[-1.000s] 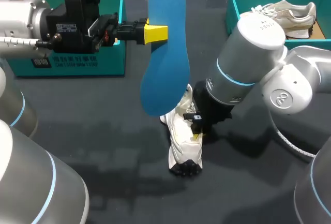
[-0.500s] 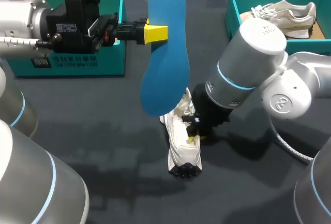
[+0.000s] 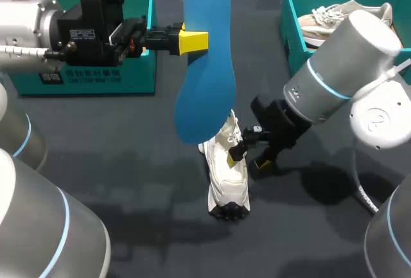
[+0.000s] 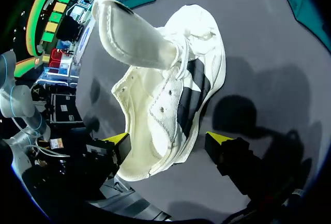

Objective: Take the shoe out of the shoebox, open the shoe tongue, remove and reinsert the insole, then place the shoe into the shoebox

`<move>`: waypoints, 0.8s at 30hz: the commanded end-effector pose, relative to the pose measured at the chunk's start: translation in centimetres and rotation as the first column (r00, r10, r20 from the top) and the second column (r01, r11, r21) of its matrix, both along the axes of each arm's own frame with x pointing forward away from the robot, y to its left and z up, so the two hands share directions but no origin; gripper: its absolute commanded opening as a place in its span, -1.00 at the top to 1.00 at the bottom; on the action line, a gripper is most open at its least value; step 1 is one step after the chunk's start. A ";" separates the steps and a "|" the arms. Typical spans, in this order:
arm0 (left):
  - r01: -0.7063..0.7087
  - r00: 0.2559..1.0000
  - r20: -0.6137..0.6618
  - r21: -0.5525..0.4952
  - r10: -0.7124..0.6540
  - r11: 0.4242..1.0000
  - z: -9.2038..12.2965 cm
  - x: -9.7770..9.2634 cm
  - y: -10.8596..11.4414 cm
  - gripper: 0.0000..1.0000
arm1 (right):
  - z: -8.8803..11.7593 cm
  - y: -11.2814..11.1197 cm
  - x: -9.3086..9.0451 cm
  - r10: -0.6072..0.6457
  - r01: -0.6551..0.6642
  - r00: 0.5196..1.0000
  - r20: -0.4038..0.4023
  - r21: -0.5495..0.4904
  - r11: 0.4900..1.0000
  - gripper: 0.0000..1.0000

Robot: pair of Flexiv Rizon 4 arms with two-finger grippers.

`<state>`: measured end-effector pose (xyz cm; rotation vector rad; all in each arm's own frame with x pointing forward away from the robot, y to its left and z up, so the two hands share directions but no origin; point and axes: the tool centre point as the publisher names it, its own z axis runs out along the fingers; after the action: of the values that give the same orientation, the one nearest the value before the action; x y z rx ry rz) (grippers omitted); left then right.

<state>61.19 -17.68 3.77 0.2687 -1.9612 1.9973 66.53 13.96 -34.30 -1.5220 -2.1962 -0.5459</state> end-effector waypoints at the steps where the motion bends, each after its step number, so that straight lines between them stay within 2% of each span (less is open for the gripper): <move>1: -0.001 1.000 0.000 0.000 0.001 1.000 -0.1 -0.1 -0.1 1.00 | 1.9 -2.3 -0.6 -0.004 0.004 1.000 -0.001 0.038 0.999 -1.00; 9: -0.001 1.000 0.000 0.000 0.001 1.000 -0.1 -0.1 -0.1 1.00 | 1.9 -2.3 -0.6 -0.004 0.004 1.000 -0.001 0.038 0.999 -1.00; 12: -0.001 1.000 0.000 0.000 0.001 1.000 -0.1 -0.1 -0.1 1.00 | 2.2 -1.4 -0.1 -0.005 0.005 1.000 0.001 0.119 0.993 -1.00; 17: -0.001 1.000 0.000 0.000 0.001 1.000 -0.1 -0.1 -0.1 1.00 | 4.4 -1.6 0.9 -0.014 0.011 1.000 0.011 0.217 0.976 -1.00; 22: -0.001 1.000 0.000 0.000 0.001 1.000 -0.1 -0.1 -0.1 1.00 | 6.7 -2.1 1.1 0.023 -0.021 1.000 -0.002 0.302 0.953 -1.00; 24: -0.001 1.000 0.000 0.000 0.001 1.000 -0.1 -0.1 -0.1 1.00 | 6.7 -2.1 1.1 0.023 -0.021 1.000 -0.002 0.302 0.953 -1.00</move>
<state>61.18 -17.68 3.77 0.2687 -1.9612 1.9973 67.94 13.02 -27.93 -1.3406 -2.0215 -0.8149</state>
